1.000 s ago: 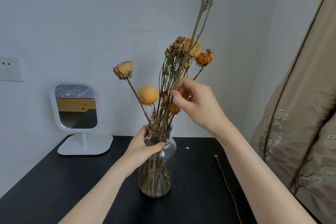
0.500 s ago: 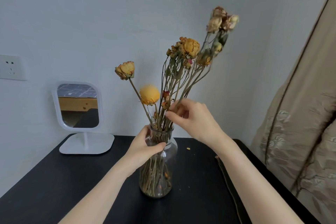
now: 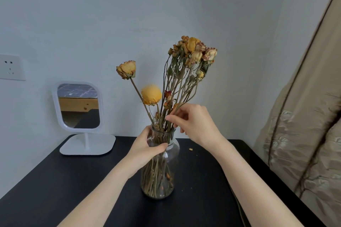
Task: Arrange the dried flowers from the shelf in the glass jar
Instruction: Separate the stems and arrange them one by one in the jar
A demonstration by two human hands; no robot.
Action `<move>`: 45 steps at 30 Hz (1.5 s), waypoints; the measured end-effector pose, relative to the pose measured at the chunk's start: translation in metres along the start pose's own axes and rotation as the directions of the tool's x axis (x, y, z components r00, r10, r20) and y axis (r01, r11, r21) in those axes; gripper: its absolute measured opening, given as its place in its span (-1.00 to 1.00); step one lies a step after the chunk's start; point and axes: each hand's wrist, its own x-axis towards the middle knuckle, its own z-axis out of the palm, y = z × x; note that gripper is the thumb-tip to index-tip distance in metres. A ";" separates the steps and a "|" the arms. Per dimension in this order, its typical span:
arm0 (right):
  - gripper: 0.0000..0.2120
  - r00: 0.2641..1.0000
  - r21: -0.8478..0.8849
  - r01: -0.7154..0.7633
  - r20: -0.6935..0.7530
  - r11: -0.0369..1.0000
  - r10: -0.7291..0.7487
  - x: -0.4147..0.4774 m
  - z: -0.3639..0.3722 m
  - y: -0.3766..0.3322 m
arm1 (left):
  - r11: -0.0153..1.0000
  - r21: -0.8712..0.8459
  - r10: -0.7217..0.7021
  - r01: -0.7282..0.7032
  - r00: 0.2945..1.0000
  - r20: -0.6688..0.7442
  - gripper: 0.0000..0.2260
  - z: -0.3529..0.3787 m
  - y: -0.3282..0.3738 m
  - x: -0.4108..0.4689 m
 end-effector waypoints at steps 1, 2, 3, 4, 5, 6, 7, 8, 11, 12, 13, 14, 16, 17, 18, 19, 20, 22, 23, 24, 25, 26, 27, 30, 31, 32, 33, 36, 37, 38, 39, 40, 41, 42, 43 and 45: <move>-0.78 1.000 0.022 -0.002 0.003 1.000 0.002 0.000 0.000 -0.001 | 1.000 -0.001 -0.002 0.002 1.000 -0.001 -0.59 0.000 0.000 0.000; -0.77 1.000 0.056 -0.002 -0.002 0.998 0.003 0.001 -0.001 -0.002 | 1.000 0.000 -0.006 0.006 1.000 -0.003 -0.57 0.000 0.000 0.000; -0.78 1.000 0.091 -0.003 -0.013 0.996 0.004 0.000 -0.002 -0.002 | 1.000 0.001 -0.009 0.009 1.000 -0.004 -0.56 0.000 0.000 0.000; -0.80 1.000 0.122 0.001 -0.031 0.993 0.003 0.000 -0.004 -0.002 | 1.000 0.001 -0.009 0.009 1.000 -0.003 -0.55 0.000 0.000 0.000; -0.85 0.999 0.149 0.008 -0.050 0.989 -0.001 0.000 -0.005 -0.002 | 1.000 0.001 -0.009 0.009 1.000 -0.001 -0.55 0.000 0.000 0.000; -0.89 0.998 0.169 0.018 -0.068 0.985 -0.006 -0.001 -0.006 -0.002 | 1.000 0.001 -0.009 0.009 1.000 0.001 -0.55 0.000 0.000 0.000; -0.89 0.997 0.179 0.028 -0.081 0.983 -0.014 -0.002 -0.006 -0.002 | 1.000 0.000 -0.010 0.010 1.000 0.003 -0.56 -0.001 0.000 0.000; -0.88 0.996 0.178 0.038 -0.087 0.983 -0.022 -0.002 -0.006 -0.001 | 1.000 -0.002 -0.011 0.011 1.000 0.006 -0.58 -0.001 0.000 0.000; -0.86 0.995 0.153 0.057 -0.090 0.987 -0.044 -0.002 -0.003 -0.002 | 1.000 -0.009 -0.021 0.021 1.000 0.012 -0.60 -0.002 0.001 0.000; -0.86 0.994 0.146 0.061 -0.094 0.987 -0.047 -0.001 -0.002 -0.002 | 1.000 -0.010 -0.025 0.025 1.000 0.016 -0.60 -0.003 0.001 0.000; -0.86 0.994 0.140 0.063 -0.099 0.988 -0.049 0.000 -0.002 -0.003 | 1.000 -0.012 -0.029 0.029 0.999 0.020 -0.59 -0.003 0.002 0.000; -0.86 0.993 0.135 0.064 -0.104 0.989 -0.050 0.002 0.000 -0.003 | 0.999 -0.013 -0.033 0.034 0.999 0.025 -0.57 -0.004 0.002 0.000; -0.87 0.993 0.134 0.063 -0.111 0.989 -0.048 0.004 0.002 -0.005 | 0.999 -0.013 -0.035 0.036 0.999 0.035 -0.55 -0.006 0.004 0.000; -0.88 0.993 0.136 0.061 -0.111 0.989 -0.046 0.004 0.003 -0.005 | 0.999 -0.011 -0.034 0.034 0.999 0.040 -0.54 -0.007 0.005 0.000; -0.88 0.993 0.139 0.059 -0.107 0.989 -0.044 0.005 0.004 -0.006 | 0.999 -0.008 -0.033 0.033 0.998 0.046 -0.53 -0.008 0.005 0.000; -0.89 0.994 0.145 0.058 -0.099 0.988 -0.044 0.004 0.004 -0.006 | 0.999 -0.009 -0.030 0.031 0.998 0.054 -0.53 -0.010 0.004 0.001; -0.91 0.995 0.154 0.057 -0.089 0.986 -0.043 0.003 0.003 -0.005 | 1.000 -0.015 -0.022 0.023 0.998 0.060 -0.54 -0.010 0.003 0.000; -0.92 0.996 0.183 0.049 -0.077 0.982 -0.035 -0.002 -0.001 -0.001 | 1.000 -0.022 0.007 -0.006 0.999 0.054 -0.56 -0.007 0.002 -0.002; -0.92 0.996 0.199 0.040 -0.080 0.979 -0.025 -0.006 -0.003 0.003 | 1.000 -0.012 0.022 -0.021 0.999 0.035 -0.55 -0.004 0.002 -0.004; -0.92 0.996 0.210 0.029 -0.087 0.977 -0.010 -0.011 -0.006 0.008 | 0.999 0.004 0.034 -0.034 0.999 -0.001 -0.52 0.000 0.001 -0.005; -0.93 0.996 0.211 0.011 -0.092 0.977 0.009 -0.017 -0.009 0.014 | 0.999 0.022 0.043 -0.042 0.998 -0.053 -0.46 0.005 0.000 -0.006; -0.94 0.996 0.206 -0.013 -0.089 0.978 0.032 -0.023 -0.011 0.021 | 0.998 0.042 0.049 -0.045 0.992 -0.113 -0.41 0.010 0.000 -0.006; -0.95 0.995 0.198 -0.048 -0.081 0.979 0.065 -0.030 -0.013 0.029 | 0.997 0.065 0.057 -0.047 0.984 -0.169 -0.36 0.015 0.000 -0.005; -0.95 0.971 0.151 -0.214 -0.074 0.965 0.227 -0.049 -0.019 0.062 | 0.991 0.130 0.075 -0.040 0.958 -0.277 -0.35 0.023 0.001 -0.001; -0.93 0.952 0.123 -0.287 -0.076 0.950 0.297 -0.055 -0.021 0.075 | 0.989 0.140 0.077 -0.037 0.953 -0.293 -0.36 0.024 0.001 0.001; -0.91 0.925 0.090 -0.366 -0.075 0.926 0.372 -0.060 -0.022 0.089 | 0.989 0.144 0.080 -0.038 0.952 -0.295 -0.37 0.024 0.000 0.002; -0.90 0.891 0.050 -0.446 -0.067 0.894 0.448 -0.066 -0.023 0.103 | 0.989 0.141 0.083 -0.044 0.954 -0.287 -0.39 0.024 -0.001 0.003; -0.86 0.754 -0.112 -0.653 -0.005 0.749 0.657 -0.081 -0.024 0.138 | 0.991 0.105 0.104 -0.082 0.969 -0.223 -0.55 0.023 -0.001 0.005; -0.83 0.704 -0.172 -0.697 0.018 0.696 0.710 -0.085 -0.022 0.146 | 0.991 0.095 0.108 -0.090 0.973 -0.204 -0.60 0.022 -0.001 0.005; -0.80 0.660 -0.229 -0.724 0.039 0.650 0.750 -0.089 -0.021 0.153 | 0.991 0.096 0.107 -0.090 0.975 -0.195 -0.63 0.022 -0.002 0.006; -0.77 0.626 -0.281 -0.737 0.056 0.614 0.777 -0.093 -0.019 0.158 | 0.991 0.108 0.101 -0.081 0.976 -0.194 -0.64 0.022 -0.003 0.008; -0.75 0.601 -0.329 -0.740 0.069 0.587 0.797 -0.095 -0.016 0.162 | 0.990 0.125 0.089 -0.065 0.977 -0.196 -0.62 0.022 -0.004 0.010; -0.72 0.580 -0.371 -0.738 0.078 0.564 0.811 -0.097 -0.014 0.166 | 0.990 0.134 0.076 -0.050 0.978 -0.195 -0.60 0.021 -0.004 0.011; -0.70 0.563 -0.409 -0.733 0.082 0.543 0.822 -0.099 -0.012 0.169 | 0.991 0.129 0.065 -0.041 0.980 -0.189 -0.61 0.020 -0.003 0.012; -0.69 0.553 -0.443 -0.726 0.079 0.526 0.830 -0.100 -0.010 0.172 | 0.993 0.115 0.058 -0.037 0.982 -0.177 -0.63 0.020 -0.003 0.013; -0.68 0.536 -0.480 -0.721 0.073 0.500 0.841 -0.102 -0.007 0.176 | 0.995 0.090 0.050 -0.037 0.988 -0.147 -0.67 0.019 -0.004 0.013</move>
